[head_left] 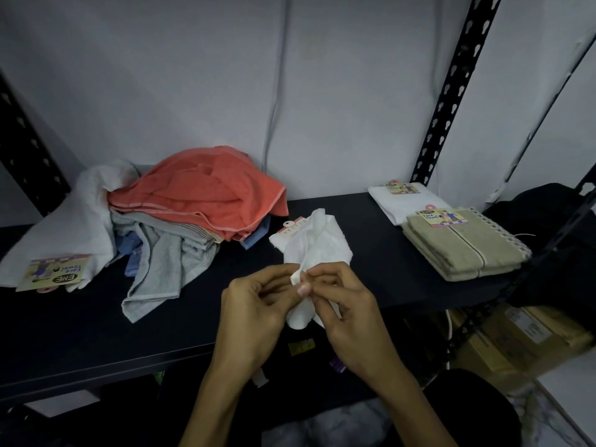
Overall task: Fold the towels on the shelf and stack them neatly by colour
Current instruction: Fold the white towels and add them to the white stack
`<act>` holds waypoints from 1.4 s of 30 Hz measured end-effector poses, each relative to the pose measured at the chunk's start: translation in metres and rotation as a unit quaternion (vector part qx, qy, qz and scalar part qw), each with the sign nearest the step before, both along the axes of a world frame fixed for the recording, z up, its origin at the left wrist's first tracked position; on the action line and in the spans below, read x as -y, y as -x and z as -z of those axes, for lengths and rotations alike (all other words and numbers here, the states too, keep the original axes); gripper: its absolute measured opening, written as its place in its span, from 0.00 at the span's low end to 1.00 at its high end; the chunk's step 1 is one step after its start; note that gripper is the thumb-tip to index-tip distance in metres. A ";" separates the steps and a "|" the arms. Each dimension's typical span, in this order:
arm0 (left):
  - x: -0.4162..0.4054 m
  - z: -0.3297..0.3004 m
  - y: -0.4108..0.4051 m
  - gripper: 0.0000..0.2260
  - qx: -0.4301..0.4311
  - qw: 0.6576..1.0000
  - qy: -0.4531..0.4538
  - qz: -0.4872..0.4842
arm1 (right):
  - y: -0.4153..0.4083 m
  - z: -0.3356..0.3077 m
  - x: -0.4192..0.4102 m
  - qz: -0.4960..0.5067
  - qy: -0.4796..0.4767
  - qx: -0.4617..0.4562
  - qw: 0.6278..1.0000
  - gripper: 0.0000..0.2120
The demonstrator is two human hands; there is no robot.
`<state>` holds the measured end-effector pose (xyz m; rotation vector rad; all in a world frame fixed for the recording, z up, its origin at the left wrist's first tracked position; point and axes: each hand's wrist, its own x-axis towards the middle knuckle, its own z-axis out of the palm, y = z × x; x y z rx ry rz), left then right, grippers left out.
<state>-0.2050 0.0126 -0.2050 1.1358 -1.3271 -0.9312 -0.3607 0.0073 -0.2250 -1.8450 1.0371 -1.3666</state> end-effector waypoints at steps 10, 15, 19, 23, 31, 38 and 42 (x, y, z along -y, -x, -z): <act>0.023 -0.023 -0.091 0.08 0.258 0.958 0.079 -0.093 | 0.031 -0.010 0.110 0.104 0.062 -0.118 0.986 0.20; 0.028 -0.031 -0.112 0.09 0.319 0.935 0.111 -0.104 | 0.039 0.014 0.163 0.052 -0.034 -0.397 0.916 0.22; 0.031 -0.035 -0.131 0.09 0.352 0.914 0.143 -0.141 | 0.047 0.012 0.166 0.032 -0.036 -0.440 0.897 0.15; 0.040 -0.041 -0.154 0.09 0.381 0.890 0.157 -0.197 | 0.057 0.005 0.155 0.010 -0.035 -0.375 0.926 0.04; 0.065 -0.057 -0.182 0.14 0.395 0.890 0.111 -0.197 | 0.065 -0.033 0.120 -0.013 -0.051 -0.128 0.990 0.04; 0.089 -0.064 -0.183 0.09 0.356 0.907 0.102 -0.201 | 0.073 -0.054 0.097 -0.057 -0.055 -0.188 0.979 0.07; 0.096 -0.064 -0.176 0.09 0.355 0.911 0.093 -0.188 | 0.086 -0.061 0.092 0.024 -0.005 -0.194 0.981 0.06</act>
